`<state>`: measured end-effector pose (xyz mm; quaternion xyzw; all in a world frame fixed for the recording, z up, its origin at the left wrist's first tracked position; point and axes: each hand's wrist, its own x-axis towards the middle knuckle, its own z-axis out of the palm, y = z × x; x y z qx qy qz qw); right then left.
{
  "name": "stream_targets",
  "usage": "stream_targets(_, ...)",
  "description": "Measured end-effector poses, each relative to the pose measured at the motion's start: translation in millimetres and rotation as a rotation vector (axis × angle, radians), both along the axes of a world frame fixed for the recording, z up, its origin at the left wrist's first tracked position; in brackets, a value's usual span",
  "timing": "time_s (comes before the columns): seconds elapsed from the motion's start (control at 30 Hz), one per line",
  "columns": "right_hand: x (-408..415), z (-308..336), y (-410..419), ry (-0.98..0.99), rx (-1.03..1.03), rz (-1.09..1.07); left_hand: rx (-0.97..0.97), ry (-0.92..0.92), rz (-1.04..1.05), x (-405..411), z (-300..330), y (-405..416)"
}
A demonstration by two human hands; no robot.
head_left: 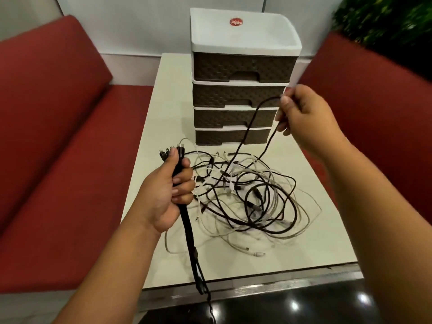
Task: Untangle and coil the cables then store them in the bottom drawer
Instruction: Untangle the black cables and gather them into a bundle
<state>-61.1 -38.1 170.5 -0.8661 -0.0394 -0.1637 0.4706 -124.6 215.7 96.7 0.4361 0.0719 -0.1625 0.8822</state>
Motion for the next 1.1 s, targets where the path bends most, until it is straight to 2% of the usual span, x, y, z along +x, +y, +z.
stream_targets(0.17,4.8,60.9,4.2,-0.19,0.299,0.014,-0.022,-0.017,-0.022,3.7,2.2,6.3)
stream_targets(0.3,-2.9,75.9,-0.8,-0.327,0.332,0.114,-0.026,-0.028,-0.045,2.7,1.2,8.1)
stream_targets(0.6,-51.1,-9.9,13.5,-0.114,0.651,0.304,0.039,0.019,-0.066,-6.3,-0.9,-9.1)
stream_targets(0.83,-96.2,-51.1,26.9,0.036,0.583,0.548,0.14,0.012,-0.054,-20.2,-2.7,-50.7)
stream_targets(1.0,-118.3,-64.4,27.0,-0.039,0.333,0.647,0.239,0.058,0.044,-26.8,-7.7,-71.4)
stream_targets(1.1,-123.6,-72.3,17.1,0.031,0.239,0.731,0.252,0.073,0.152,-30.1,-11.2,-81.3)
